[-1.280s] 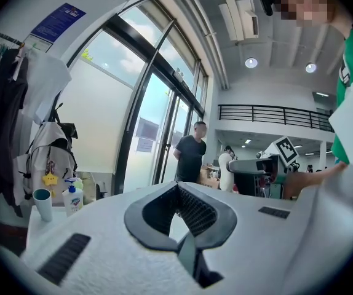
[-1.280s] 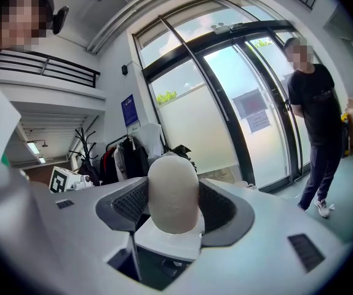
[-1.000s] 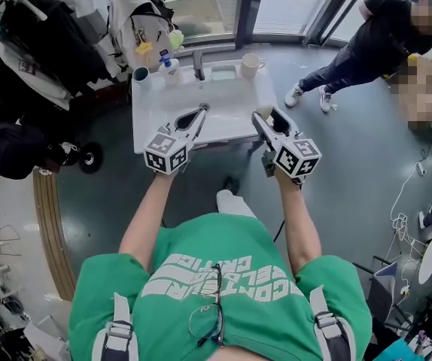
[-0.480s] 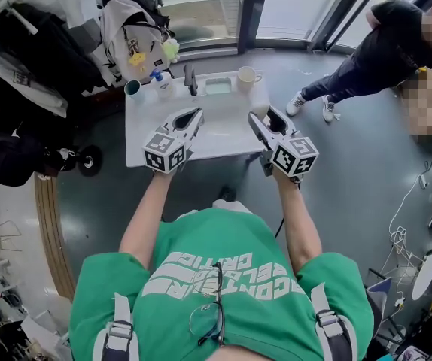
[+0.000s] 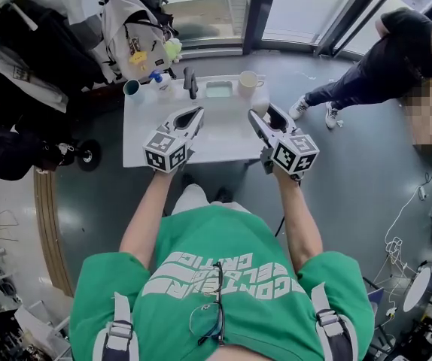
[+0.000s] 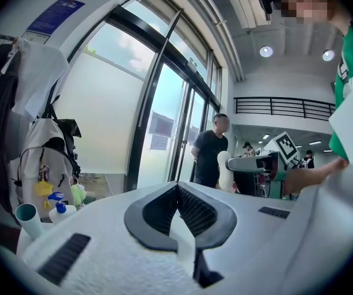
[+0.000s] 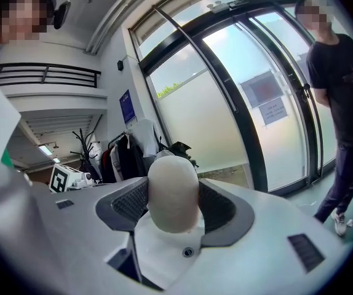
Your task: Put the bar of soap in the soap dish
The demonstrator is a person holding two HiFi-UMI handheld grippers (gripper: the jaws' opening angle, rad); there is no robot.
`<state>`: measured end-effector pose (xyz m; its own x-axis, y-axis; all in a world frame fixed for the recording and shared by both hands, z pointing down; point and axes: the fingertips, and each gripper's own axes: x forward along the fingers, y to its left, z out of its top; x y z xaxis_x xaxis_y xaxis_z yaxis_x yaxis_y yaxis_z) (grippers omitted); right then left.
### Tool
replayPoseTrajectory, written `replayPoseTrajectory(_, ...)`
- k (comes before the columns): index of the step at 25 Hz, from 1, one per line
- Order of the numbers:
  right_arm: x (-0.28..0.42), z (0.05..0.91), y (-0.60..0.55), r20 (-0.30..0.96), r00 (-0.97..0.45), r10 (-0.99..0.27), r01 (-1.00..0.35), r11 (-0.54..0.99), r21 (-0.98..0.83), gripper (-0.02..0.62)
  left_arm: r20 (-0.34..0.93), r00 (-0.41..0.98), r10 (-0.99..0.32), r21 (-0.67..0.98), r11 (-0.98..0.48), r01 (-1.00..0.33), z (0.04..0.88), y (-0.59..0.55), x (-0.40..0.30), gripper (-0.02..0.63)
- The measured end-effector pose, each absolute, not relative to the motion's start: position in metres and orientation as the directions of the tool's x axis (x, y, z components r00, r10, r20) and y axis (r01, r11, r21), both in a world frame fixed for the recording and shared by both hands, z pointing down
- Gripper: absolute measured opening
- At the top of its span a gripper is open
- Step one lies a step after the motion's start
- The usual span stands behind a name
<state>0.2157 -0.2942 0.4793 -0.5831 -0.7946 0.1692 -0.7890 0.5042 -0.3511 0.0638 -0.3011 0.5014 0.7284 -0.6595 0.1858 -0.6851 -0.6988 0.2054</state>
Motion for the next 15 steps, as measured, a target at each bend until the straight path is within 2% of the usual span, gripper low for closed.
replayPoseTrajectory(15, 0.192, 0.500, -0.340, 0.224, -0.591, -0.775, -0.793, 0.508, -0.337, 0.255, 0.182, 0.739, -0.649, 0.237, -0.700, -0.674, 0.519, -0.348, 0.053, 0.005)
